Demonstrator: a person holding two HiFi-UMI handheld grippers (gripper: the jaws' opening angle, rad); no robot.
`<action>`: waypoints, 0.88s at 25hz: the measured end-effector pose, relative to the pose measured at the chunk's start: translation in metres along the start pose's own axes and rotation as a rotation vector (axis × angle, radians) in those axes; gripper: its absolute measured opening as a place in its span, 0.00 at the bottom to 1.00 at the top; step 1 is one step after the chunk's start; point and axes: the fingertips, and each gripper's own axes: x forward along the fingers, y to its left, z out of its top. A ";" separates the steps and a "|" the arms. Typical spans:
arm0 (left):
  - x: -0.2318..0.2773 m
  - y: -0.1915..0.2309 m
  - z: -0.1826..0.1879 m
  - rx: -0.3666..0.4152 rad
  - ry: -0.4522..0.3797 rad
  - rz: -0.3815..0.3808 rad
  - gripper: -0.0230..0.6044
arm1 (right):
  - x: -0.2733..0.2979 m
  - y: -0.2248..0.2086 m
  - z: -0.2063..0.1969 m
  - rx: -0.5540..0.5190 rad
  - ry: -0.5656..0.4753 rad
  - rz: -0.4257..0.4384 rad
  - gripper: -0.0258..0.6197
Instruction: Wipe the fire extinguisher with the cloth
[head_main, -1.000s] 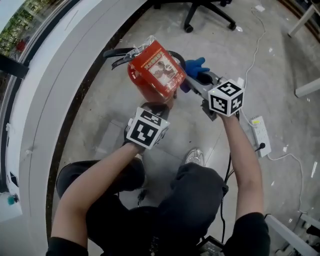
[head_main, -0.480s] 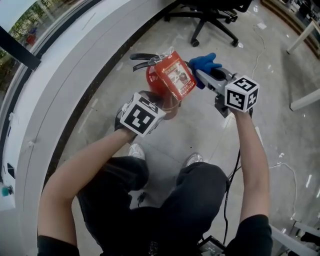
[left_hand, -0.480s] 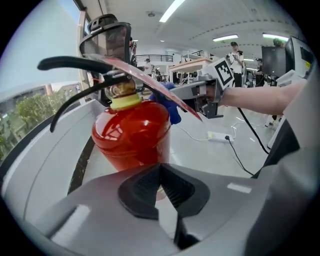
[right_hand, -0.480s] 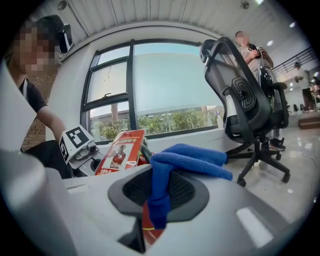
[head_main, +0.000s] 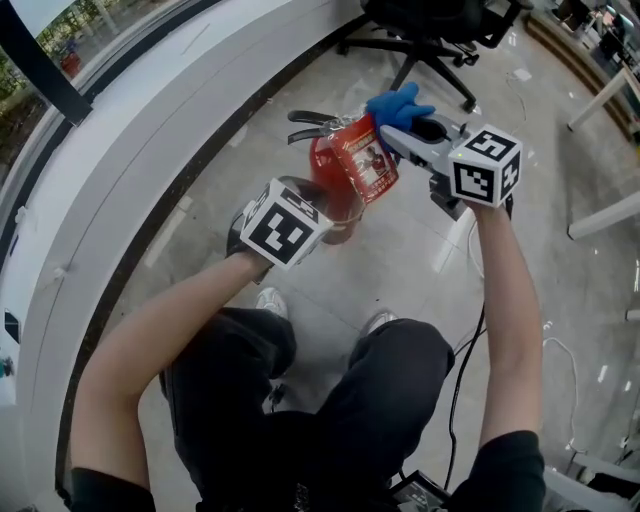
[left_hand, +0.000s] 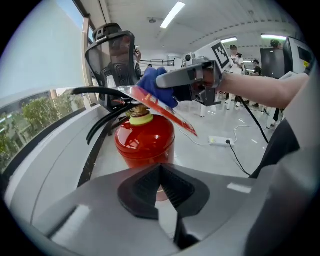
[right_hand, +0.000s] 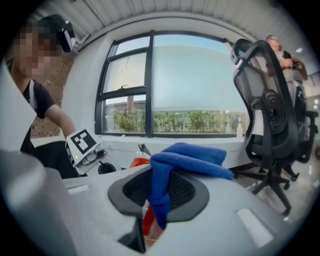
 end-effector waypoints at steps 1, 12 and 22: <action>-0.009 0.003 0.002 0.000 -0.017 0.005 0.05 | 0.008 0.010 0.005 -0.037 0.036 0.001 0.14; -0.029 0.029 0.015 -0.113 -0.116 0.035 0.05 | 0.030 0.022 0.000 -0.298 0.278 -0.094 0.14; -0.023 0.035 0.022 -0.164 -0.130 0.006 0.16 | 0.038 0.053 -0.030 -0.338 0.331 -0.116 0.14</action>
